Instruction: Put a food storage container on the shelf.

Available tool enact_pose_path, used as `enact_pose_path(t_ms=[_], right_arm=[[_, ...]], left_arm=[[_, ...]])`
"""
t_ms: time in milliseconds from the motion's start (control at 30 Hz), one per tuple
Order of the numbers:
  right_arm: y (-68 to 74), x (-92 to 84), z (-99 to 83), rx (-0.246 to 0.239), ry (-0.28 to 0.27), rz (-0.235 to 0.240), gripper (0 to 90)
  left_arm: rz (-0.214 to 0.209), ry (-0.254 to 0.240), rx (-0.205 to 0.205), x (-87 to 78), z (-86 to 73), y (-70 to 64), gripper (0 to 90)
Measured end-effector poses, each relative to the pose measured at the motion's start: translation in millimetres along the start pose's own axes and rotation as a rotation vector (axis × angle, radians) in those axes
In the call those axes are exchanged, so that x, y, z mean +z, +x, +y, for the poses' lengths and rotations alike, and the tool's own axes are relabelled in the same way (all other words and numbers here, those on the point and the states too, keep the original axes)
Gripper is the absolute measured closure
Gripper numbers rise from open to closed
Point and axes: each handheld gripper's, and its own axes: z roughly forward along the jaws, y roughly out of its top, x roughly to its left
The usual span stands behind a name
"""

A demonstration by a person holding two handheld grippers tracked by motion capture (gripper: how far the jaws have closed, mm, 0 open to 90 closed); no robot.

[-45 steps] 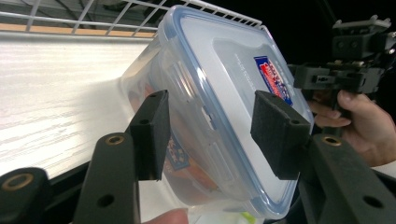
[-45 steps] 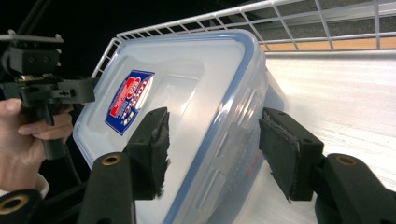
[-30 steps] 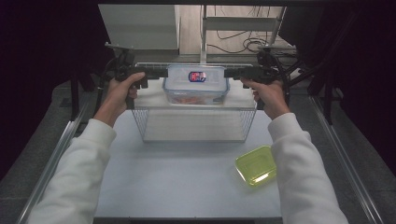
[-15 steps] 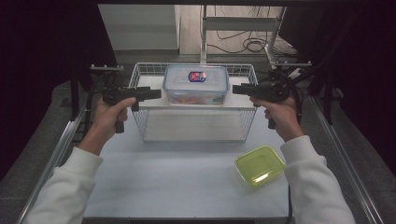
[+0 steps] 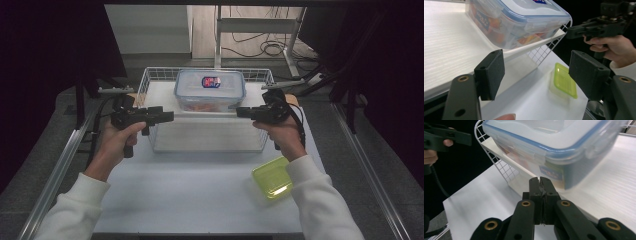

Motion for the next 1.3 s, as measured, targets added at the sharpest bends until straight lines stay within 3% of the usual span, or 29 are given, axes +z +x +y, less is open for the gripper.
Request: enact_pose_path(t_ms=[300, 833, 1133, 1233, 1267, 1300], right_arm=[[-5.0, 12.5, 3.1, 0.019, -0.018, -0.014, 89.0], [-2.8, 9.9, 0.2, 0.019, -0.040, 0.007, 88.9], [15.4, -11.4, -19.7, -0.014, -0.047, 0.027, 88.9], [19.8, -23.1, -35.9, -0.013, -0.053, 0.046, 88.8], [21.5, -29.4, -48.9, -0.013, -0.047, 0.048, 88.7], [21.5, -29.4, -48.9, -0.013, -0.047, 0.048, 88.7]], left_arm=[[0.001, 0.000, -0.005, -3.5, -3.8, 1.4, 28.7], [-0.012, 0.004, -0.001, -5.8, -11.4, -3.4, 27.6], [-0.005, 0.012, 0.014, -11.9, -35.6, -15.3, 25.7], [-0.003, 0.025, 0.009, -13.8, -48.5, -17.9, 25.5], [0.003, 0.040, 0.007, -14.7, -58.3, -19.1, 25.4], [0.003, 0.040, 0.007, -14.7, -58.3, -19.1, 25.4]])
